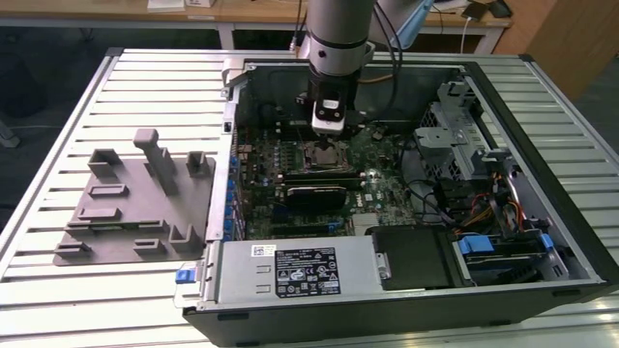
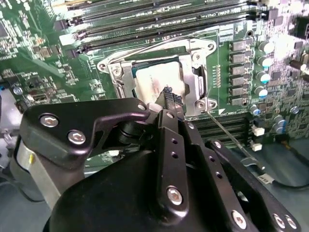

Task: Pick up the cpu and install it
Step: 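Close the cpu cover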

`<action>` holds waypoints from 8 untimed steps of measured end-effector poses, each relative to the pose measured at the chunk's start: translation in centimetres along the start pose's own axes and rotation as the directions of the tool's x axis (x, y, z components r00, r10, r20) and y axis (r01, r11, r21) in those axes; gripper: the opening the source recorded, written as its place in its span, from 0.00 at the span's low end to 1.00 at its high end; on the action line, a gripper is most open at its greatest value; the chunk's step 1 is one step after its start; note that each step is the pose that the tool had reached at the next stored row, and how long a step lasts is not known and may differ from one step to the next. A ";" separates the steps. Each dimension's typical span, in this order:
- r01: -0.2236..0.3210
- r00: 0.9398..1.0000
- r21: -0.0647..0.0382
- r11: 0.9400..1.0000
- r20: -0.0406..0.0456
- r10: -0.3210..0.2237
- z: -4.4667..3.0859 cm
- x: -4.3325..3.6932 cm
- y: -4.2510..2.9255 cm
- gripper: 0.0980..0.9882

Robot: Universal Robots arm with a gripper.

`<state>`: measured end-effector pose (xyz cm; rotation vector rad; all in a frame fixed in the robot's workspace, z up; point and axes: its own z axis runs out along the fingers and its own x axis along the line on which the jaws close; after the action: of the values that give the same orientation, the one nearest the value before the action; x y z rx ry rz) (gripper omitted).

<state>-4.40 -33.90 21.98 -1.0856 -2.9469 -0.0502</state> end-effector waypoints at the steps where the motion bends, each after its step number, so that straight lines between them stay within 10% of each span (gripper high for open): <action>1: 0.013 1.000 0.000 1.000 0.000 -0.013 0.00 0.00 0.00 0.01; 8: 0.105 0.995 0.001 0.995 -0.003 -0.105 0.02 0.00 0.00 0.01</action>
<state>-4.40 -33.90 21.96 -0.9291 -2.9982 -0.0501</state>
